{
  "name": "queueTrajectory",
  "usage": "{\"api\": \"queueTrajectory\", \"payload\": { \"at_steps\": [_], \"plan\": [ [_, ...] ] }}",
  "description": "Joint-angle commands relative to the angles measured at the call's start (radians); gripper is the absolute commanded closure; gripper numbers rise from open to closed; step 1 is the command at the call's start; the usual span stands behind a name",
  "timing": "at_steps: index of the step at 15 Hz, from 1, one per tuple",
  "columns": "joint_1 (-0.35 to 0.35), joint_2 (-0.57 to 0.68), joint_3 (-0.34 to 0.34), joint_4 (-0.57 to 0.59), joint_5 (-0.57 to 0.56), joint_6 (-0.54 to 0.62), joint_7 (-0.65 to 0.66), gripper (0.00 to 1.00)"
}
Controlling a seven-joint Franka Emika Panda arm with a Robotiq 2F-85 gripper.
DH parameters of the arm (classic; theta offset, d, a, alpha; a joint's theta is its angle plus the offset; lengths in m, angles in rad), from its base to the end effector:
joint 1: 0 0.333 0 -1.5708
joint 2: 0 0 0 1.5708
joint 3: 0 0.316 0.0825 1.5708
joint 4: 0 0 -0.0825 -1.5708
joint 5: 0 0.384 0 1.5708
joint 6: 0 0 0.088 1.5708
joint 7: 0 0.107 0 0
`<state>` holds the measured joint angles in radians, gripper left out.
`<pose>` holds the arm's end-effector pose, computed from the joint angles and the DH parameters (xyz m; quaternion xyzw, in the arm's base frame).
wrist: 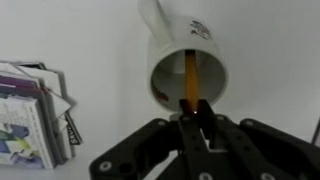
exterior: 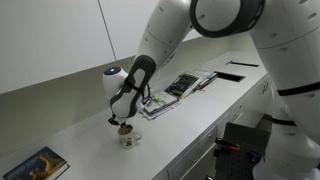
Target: Remove the pen from the mug.
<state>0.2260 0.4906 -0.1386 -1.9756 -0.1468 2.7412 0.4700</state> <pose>0.6364 0.0664 0.2478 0.9816 -0.1134 0.1507 0.0284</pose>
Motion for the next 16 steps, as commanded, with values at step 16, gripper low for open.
{"api": "queueTrajectory", "payload": {
  "at_steps": [16],
  "plan": [
    [-0.042,-0.219,0.246,-0.314,-0.005,-0.109,-0.464,0.96]
  ]
}}
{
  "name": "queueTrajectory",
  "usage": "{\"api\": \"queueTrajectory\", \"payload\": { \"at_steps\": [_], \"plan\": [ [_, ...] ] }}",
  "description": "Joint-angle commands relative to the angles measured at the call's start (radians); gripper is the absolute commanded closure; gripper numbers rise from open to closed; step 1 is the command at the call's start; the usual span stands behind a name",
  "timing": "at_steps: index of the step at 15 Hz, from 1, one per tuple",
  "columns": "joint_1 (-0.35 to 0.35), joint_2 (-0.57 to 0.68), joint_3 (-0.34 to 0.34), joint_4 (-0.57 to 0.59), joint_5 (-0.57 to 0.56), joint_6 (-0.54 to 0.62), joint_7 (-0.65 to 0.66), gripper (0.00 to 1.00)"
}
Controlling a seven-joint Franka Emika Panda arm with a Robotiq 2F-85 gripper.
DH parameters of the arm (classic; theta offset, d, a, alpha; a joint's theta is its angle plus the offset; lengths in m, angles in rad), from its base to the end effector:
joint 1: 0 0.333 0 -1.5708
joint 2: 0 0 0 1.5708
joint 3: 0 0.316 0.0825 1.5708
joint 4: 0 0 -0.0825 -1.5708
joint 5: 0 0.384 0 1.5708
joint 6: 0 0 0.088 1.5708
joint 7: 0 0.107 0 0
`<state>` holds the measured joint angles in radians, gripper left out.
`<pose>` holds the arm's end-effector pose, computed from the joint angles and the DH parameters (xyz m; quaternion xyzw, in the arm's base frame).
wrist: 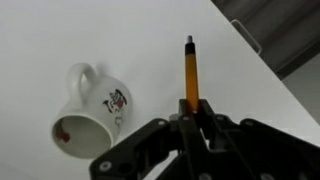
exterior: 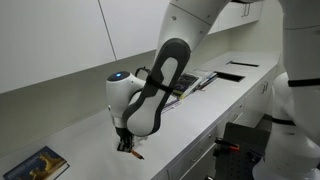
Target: Remove the pen from the mug.
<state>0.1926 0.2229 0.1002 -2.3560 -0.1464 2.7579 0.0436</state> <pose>0.5059 0.1593 0.2530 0.9782 0.1859 0.0929 0.0070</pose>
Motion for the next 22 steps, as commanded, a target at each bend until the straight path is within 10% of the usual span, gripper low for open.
{"api": "queueTrajectory", "payload": {
  "at_steps": [1,8,9,10,19,22],
  "plan": [
    [-0.007,0.07,0.002,0.091,-0.016,-0.179,-0.035,0.96],
    [0.003,0.224,-0.016,0.228,-0.046,-0.253,-0.007,0.96],
    [0.001,0.23,-0.014,0.228,-0.038,-0.221,-0.003,0.92],
    [0.003,0.233,-0.017,0.229,-0.043,-0.196,-0.003,0.61],
    [-0.104,0.092,0.061,0.128,0.16,-0.106,-0.1,0.02],
    [-0.147,-0.011,0.074,0.062,0.261,-0.103,-0.171,0.0]
  ]
}}
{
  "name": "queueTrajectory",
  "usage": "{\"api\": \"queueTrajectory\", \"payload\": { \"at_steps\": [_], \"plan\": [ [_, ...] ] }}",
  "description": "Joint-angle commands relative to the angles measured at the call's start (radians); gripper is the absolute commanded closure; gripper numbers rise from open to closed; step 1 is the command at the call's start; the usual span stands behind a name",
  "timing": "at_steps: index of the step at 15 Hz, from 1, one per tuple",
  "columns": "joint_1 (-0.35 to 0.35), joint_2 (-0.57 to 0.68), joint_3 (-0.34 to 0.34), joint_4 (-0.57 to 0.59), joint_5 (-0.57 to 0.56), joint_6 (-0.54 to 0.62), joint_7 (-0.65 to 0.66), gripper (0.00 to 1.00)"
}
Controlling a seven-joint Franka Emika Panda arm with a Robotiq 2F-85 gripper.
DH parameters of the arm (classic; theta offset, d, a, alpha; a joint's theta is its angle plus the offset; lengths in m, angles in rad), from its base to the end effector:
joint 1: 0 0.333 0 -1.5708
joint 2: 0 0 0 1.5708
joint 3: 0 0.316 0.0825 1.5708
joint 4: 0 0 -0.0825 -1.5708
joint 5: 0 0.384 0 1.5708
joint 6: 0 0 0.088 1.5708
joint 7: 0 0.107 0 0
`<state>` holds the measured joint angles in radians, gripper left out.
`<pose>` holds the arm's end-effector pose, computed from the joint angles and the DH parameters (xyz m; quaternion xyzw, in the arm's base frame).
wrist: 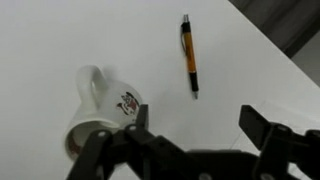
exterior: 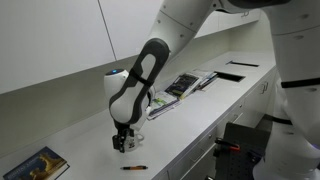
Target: Remove the pen from the mug.
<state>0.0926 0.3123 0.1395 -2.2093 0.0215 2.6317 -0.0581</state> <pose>0.5503 0.1294 0.2487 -0.9894 -0.1308 -0.0538 0.0317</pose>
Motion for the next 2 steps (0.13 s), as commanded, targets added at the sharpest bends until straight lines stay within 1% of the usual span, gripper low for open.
{"api": "queueTrajectory", "payload": {
  "at_steps": [1,2],
  "plan": [
    [-0.053,-0.138,0.032,-0.108,0.119,0.013,-0.085,0.0],
    [-0.059,-0.172,0.032,-0.13,0.15,0.01,-0.11,0.0]
  ]
}}
